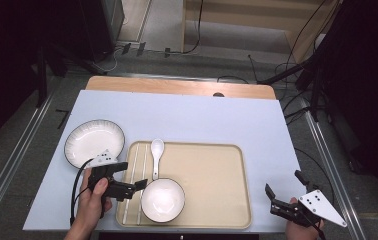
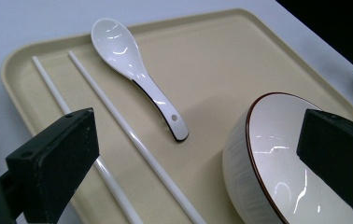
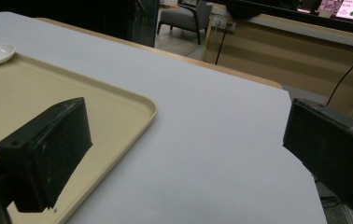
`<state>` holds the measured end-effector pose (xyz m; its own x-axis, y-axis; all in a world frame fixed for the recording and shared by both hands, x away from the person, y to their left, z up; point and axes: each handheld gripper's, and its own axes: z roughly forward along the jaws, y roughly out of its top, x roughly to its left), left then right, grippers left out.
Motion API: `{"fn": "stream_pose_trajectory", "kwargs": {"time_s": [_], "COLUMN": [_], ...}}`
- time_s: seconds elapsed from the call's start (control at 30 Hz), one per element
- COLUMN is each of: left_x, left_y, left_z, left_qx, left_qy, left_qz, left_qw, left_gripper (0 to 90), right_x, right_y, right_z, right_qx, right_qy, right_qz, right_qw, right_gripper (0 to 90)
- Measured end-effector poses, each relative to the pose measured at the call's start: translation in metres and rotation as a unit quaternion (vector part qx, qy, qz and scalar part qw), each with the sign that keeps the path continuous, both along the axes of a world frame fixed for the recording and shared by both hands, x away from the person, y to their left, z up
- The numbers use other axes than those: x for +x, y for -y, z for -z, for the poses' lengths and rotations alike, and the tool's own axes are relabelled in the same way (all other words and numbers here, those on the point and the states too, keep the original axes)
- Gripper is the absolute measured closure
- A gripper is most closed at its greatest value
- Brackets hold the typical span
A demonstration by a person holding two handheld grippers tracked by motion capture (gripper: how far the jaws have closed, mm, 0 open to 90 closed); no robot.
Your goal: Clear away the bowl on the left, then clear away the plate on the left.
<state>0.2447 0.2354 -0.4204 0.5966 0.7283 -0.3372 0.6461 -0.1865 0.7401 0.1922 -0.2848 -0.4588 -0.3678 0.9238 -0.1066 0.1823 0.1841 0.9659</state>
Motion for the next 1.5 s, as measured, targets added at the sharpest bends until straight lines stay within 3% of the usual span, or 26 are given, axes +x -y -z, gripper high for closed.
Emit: {"fn": "stream_pose_trajectory", "kwargs": {"time_s": [0.2,0.7,1.03,1.17,1.5], "left_x": [0.000,0.006,0.013,0.018,0.028], "left_y": [-0.004,-0.026,-0.048,-0.057,-0.073], "left_z": [-0.001,-0.003,-0.007,-0.008,-0.012], "left_qx": [0.004,0.014,0.030,0.010,0.027], "left_qy": [0.011,0.021,0.035,0.030,0.042], "left_qz": [0.000,-0.034,-0.072,-0.076,-0.108], "left_qw": [0.9999,0.9991,0.9963,0.9966,0.9929], "left_gripper": [0.0,0.0,0.0,0.0,0.0], "right_x": [0.000,0.000,0.000,0.000,0.000], "right_y": [0.000,0.000,0.000,0.000,0.000], "right_z": [0.000,0.000,0.000,0.000,0.001], "right_qx": [-0.001,0.002,-0.001,-0.001,0.001], "right_qy": [0.001,-0.003,0.000,0.000,-0.003], "right_qz": [0.000,0.002,0.000,0.001,0.003], "right_qw": [1.0000,1.0000,1.0000,1.0000,1.0000], "right_gripper": [1.4,1.4,1.4,1.4,1.4]}}
